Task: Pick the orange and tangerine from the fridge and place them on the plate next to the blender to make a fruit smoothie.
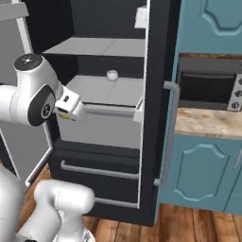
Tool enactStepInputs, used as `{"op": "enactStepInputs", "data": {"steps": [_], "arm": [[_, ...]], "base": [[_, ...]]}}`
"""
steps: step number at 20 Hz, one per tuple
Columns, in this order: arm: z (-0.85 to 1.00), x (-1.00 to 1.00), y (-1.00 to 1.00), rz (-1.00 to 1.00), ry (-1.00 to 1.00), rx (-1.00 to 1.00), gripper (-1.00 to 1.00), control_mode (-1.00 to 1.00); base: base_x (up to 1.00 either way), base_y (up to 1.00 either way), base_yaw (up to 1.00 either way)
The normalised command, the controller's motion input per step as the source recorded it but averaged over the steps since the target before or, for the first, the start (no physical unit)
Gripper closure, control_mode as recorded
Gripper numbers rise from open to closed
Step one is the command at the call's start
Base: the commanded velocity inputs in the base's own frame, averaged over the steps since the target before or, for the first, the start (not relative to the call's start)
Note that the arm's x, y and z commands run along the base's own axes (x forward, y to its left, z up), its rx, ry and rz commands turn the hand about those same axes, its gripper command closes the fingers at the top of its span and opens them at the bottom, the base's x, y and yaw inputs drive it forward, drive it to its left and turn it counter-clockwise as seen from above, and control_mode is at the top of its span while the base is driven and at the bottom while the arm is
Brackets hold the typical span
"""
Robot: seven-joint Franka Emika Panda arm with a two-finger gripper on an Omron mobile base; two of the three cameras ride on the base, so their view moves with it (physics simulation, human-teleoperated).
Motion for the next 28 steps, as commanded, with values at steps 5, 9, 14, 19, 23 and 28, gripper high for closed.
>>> {"op": "enactStepInputs", "data": {"steps": [5,9,14,19,23,28], "arm": [[0.0,0.0,0.0,0.0,0.0,0.0,1.0,1.0],[0.0,0.0,0.0,0.0,0.0,0.0,1.0,1.0],[0.0,0.0,0.0,0.0,0.0,0.0,1.0,1.0],[0.0,0.0,0.0,0.0,0.0,0.0,1.0,1.0],[0.0,0.0,0.0,0.0,0.0,0.0,1.0,1.0],[0.0,0.0,0.0,0.0,0.0,0.0,1.0,1.0]], "base": [[-0.73,0.0,-0.69],[-0.04,-0.21,-0.84],[0.0,-0.51,-0.81],[0.0,-0.5,-0.82],[0.0,-0.61,-0.78],[0.54,-0.68,-0.57]]}}
